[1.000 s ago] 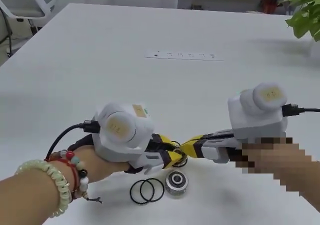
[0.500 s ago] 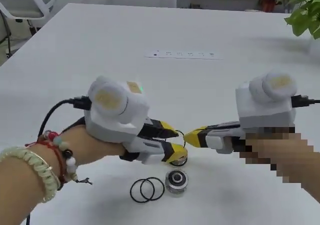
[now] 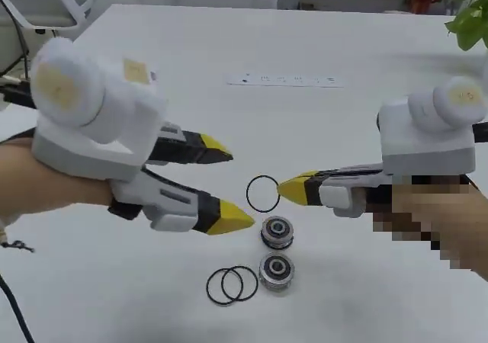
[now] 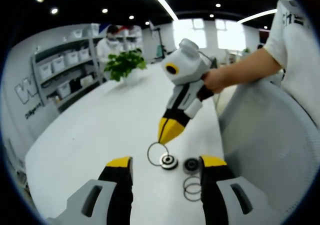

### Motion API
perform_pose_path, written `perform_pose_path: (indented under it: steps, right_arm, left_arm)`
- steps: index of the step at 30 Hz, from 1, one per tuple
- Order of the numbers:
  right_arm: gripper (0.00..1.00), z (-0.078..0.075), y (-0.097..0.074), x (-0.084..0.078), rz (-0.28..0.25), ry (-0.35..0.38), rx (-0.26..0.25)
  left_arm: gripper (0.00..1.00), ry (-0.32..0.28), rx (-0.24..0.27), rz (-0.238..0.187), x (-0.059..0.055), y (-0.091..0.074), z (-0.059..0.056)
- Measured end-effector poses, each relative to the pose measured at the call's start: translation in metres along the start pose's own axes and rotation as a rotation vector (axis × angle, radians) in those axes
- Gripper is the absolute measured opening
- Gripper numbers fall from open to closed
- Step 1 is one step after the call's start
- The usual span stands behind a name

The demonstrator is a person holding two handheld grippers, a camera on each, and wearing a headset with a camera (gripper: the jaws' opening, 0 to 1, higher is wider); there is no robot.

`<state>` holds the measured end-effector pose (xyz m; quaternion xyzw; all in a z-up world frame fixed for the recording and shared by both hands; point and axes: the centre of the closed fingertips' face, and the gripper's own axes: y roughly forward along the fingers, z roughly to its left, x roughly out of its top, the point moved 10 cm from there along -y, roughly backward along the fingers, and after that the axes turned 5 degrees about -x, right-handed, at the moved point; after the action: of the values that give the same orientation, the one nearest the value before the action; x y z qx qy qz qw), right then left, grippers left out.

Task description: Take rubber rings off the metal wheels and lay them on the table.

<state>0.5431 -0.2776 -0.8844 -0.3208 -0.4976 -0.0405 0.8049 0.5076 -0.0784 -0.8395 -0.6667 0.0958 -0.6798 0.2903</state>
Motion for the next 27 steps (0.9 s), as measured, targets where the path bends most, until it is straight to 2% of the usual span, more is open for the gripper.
perform_pose_path:
  steps: [6,10,15,18,23,27]
  right_arm:
    - [0.00,0.010,0.002,0.003,-0.006,-0.011,0.040]
    - [0.00,0.014,0.004,0.003,-0.007,-0.009,0.064]
    - [0.00,0.019,0.010,-0.002,0.026,-0.017,0.075]
    - [0.00,0.024,0.015,-0.007,0.054,-0.023,0.094]
    - [0.00,0.031,0.022,-0.015,0.109,-0.048,0.123]
    - [0.00,0.032,0.027,-0.019,0.128,-0.046,0.135]
  left_arm:
    - [0.59,-0.039,0.073,-0.053,-0.001,-0.029,-0.012]
    - [0.61,-0.070,0.127,-0.075,-0.003,-0.040,-0.024]
    - [0.61,-0.140,0.193,-0.089,-0.027,-0.059,-0.028]
    - [0.62,-0.196,0.225,-0.105,-0.041,-0.065,-0.034]
    - [0.65,-0.227,0.251,-0.092,-0.060,-0.067,-0.042]
    - [0.67,-0.262,0.257,-0.070,-0.075,-0.064,-0.049]
